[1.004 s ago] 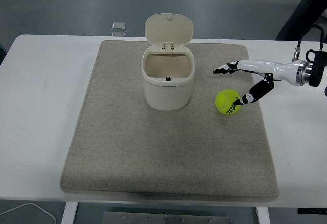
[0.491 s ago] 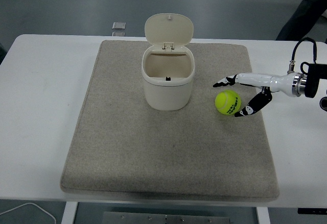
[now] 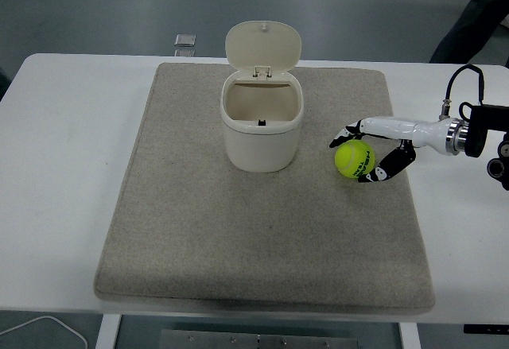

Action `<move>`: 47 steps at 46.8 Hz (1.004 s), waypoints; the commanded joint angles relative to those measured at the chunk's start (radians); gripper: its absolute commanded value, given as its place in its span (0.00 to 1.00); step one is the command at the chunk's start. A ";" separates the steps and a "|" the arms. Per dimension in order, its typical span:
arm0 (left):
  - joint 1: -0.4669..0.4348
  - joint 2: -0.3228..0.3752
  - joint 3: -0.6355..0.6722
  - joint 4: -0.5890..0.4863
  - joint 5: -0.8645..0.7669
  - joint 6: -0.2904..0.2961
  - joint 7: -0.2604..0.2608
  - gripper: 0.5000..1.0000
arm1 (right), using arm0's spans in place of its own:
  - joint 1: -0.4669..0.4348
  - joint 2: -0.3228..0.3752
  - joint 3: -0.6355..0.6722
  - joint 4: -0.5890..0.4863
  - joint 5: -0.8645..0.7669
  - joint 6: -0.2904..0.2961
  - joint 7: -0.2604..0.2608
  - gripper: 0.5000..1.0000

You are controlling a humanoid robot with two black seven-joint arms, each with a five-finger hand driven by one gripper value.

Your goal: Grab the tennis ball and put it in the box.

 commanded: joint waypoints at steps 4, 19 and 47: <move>0.000 0.000 0.000 0.000 0.001 0.000 0.000 0.98 | 0.002 0.000 -0.009 -0.001 -0.002 -0.014 0.000 0.19; 0.000 0.000 0.000 0.000 0.001 0.000 0.000 0.98 | 0.005 -0.002 -0.009 -0.001 -0.002 -0.014 0.000 0.03; 0.000 0.000 0.000 0.000 0.001 0.000 0.000 0.98 | 0.163 -0.089 0.008 0.110 0.096 0.046 0.031 0.05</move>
